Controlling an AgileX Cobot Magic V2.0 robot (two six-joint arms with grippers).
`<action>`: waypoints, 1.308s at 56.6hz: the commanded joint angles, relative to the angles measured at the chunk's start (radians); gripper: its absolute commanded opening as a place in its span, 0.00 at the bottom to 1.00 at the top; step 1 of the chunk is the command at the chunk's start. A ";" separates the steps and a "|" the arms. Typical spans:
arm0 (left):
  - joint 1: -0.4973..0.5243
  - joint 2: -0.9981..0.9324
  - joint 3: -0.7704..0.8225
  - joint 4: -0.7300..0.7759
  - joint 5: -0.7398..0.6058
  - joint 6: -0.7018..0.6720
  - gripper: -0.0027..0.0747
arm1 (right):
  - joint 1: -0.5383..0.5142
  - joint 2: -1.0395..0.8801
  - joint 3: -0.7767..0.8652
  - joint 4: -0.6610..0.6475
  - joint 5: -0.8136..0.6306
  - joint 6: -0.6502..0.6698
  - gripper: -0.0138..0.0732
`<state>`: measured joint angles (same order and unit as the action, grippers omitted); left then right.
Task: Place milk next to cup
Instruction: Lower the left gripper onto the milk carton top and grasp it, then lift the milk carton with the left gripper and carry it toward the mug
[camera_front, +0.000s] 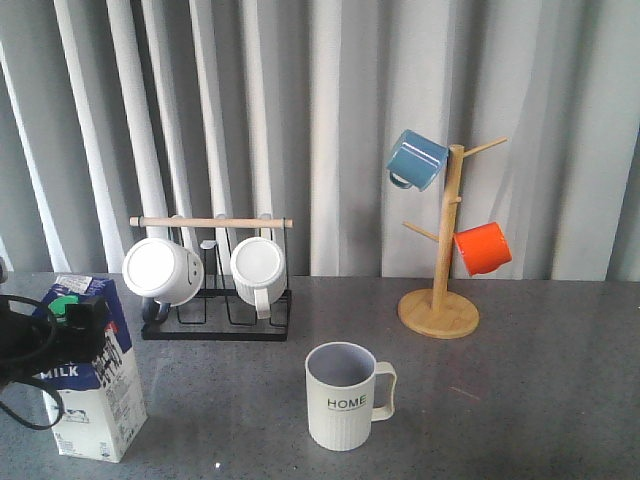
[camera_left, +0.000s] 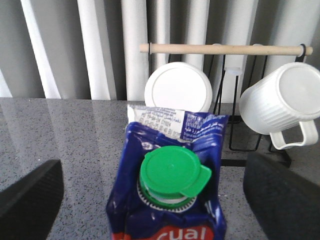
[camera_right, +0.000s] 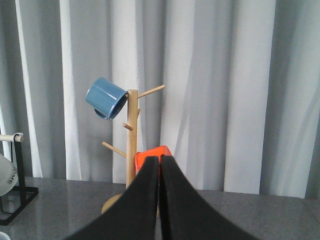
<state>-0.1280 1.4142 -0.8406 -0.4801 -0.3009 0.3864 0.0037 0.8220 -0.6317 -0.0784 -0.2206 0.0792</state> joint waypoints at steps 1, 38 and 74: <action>-0.005 0.010 -0.035 0.038 -0.107 -0.043 0.95 | -0.007 -0.004 -0.028 -0.008 -0.074 -0.003 0.15; -0.002 0.152 -0.035 0.152 -0.265 -0.293 0.02 | -0.007 -0.004 -0.028 -0.008 -0.074 -0.003 0.15; -0.208 0.047 -0.119 -0.531 -0.284 0.387 0.03 | -0.007 -0.004 -0.028 -0.008 -0.074 -0.003 0.15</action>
<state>-0.2514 1.5085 -0.9012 -0.7317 -0.4349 0.4965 0.0037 0.8220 -0.6317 -0.0784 -0.2206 0.0792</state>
